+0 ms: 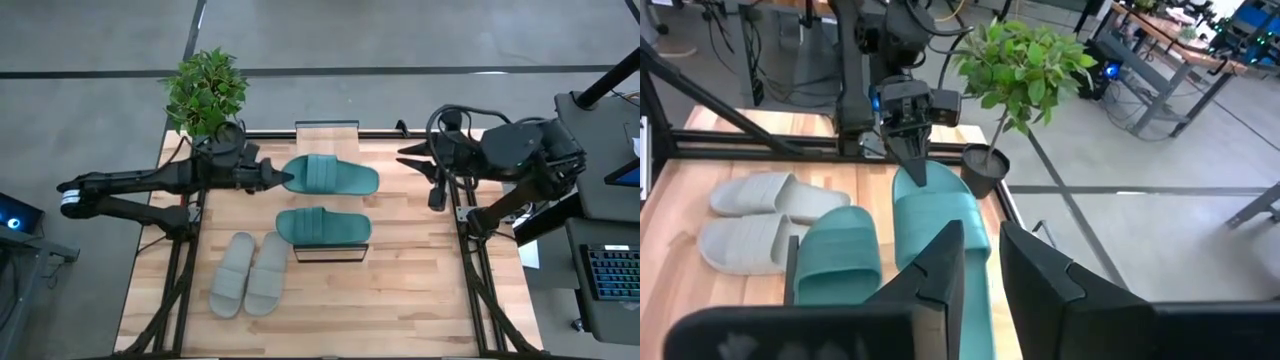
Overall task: Pick and place slides into the shelf
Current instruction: Put the green slipper on the shelf
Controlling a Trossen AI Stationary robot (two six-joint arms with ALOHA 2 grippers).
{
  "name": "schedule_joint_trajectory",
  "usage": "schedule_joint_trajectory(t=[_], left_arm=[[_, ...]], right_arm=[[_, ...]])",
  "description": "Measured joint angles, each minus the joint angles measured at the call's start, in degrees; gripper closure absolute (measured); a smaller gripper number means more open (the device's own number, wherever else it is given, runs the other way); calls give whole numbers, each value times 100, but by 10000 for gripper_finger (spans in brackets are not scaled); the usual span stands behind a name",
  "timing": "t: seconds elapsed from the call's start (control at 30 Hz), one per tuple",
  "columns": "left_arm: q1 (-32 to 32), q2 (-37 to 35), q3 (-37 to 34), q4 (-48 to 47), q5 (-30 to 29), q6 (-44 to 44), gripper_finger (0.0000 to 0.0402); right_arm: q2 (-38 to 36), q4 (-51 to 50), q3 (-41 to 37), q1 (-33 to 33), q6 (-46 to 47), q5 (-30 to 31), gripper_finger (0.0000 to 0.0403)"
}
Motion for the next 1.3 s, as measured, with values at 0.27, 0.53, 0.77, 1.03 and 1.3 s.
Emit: schedule_joint_trajectory(t=[0.27, 0.53, 0.77, 1.03, 1.3], left_arm=[[1, -22, -1, -934, -256, 194, 381], [1, 89, -65, -1178, -177, 148, 381], [3, 94, -379, -1128, 253, -50, 381], [6, 107, -578, -833, 490, -187, 381], [3, 109, -915, -558, 713, -508, 381]], right_arm=[[10, -40, -31, 0, 11, -4, 344], [12, -43, -35, 0, 13, -4, 348], [12, -68, -35, 0, 9, -4, 349], [12, -73, -35, 0, 4, -4, 349], [12, -73, -35, 0, -22, -4, 349]])
